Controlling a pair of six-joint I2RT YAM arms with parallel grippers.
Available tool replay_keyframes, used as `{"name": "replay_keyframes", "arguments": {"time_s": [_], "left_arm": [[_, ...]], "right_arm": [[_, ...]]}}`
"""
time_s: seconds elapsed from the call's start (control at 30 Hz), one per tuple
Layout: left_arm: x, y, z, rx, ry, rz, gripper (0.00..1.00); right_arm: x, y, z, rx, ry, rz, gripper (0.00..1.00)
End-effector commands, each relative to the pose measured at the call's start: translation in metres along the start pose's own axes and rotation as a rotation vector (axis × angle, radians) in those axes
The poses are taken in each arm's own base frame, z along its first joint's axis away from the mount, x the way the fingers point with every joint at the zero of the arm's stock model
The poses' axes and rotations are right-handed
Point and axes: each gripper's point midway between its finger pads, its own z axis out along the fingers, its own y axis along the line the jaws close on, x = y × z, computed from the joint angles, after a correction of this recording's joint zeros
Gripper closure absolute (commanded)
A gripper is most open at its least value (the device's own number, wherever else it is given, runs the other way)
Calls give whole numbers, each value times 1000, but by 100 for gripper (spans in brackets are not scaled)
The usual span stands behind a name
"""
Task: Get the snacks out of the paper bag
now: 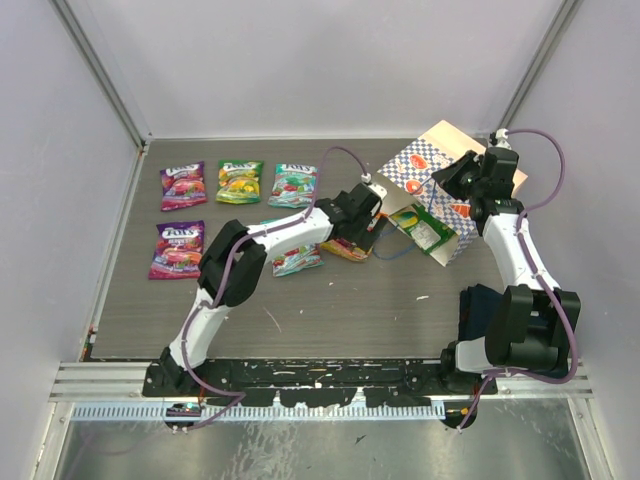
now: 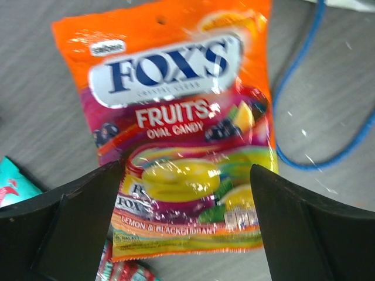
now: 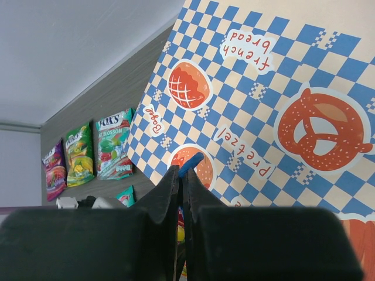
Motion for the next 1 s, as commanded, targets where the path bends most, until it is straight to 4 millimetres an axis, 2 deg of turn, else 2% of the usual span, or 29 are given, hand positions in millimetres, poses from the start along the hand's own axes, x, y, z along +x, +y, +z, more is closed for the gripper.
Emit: {"name": "replay_keyframes", "arguments": {"time_s": [0.0,0.1,0.37,0.63,0.77,0.97], "left_arm": [[-27,30,7,-142,-71,-11,6],[-21,47,18,-185,-35,-54,6],[-6,75,37,-286,30,-179,6],[-12,101,35,-387,30,-298,3],[-8,116,38,-408,55,-354,3],[0,125,35,-445,77,-389,2]], "right_arm": [[-23,23,-4,-64,-62,-42,99],[-24,24,-5,-67,-63,-43,99],[-25,26,-7,-72,-67,-44,99],[-26,27,-8,-74,-68,-43,99],[-25,27,-8,-72,-68,-44,99],[-26,23,-9,-48,-76,-43,99]]}}
